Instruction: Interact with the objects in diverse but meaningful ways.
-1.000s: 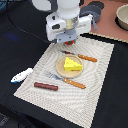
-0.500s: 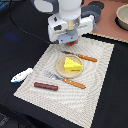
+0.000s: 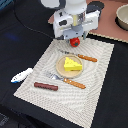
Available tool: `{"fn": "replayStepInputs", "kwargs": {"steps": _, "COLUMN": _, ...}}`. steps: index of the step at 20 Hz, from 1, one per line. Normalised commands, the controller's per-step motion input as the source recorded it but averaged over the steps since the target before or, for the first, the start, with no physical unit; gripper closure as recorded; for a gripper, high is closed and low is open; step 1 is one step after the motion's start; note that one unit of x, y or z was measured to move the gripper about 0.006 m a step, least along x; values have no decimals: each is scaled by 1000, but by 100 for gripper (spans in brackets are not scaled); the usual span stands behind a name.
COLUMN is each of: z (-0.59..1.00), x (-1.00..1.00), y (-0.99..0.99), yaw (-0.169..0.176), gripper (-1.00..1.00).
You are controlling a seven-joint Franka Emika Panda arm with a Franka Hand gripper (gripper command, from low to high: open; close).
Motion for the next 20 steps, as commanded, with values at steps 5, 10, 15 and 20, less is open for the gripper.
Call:
{"fn": "replayStepInputs", "kwargs": {"steps": 5, "z": 764, "x": -598, "y": -244, "yaw": 34, "gripper": -100}}
{"fn": "replayStepInputs", "kwargs": {"steps": 10, "z": 686, "x": -670, "y": -319, "yaw": 11, "gripper": -100}}
{"fn": "replayStepInputs", "kwargs": {"steps": 15, "z": 407, "x": -637, "y": -455, "yaw": 0, "gripper": -100}}
{"fn": "replayStepInputs", "kwargs": {"steps": 20, "z": 174, "x": -573, "y": -630, "yaw": 0, "gripper": -100}}
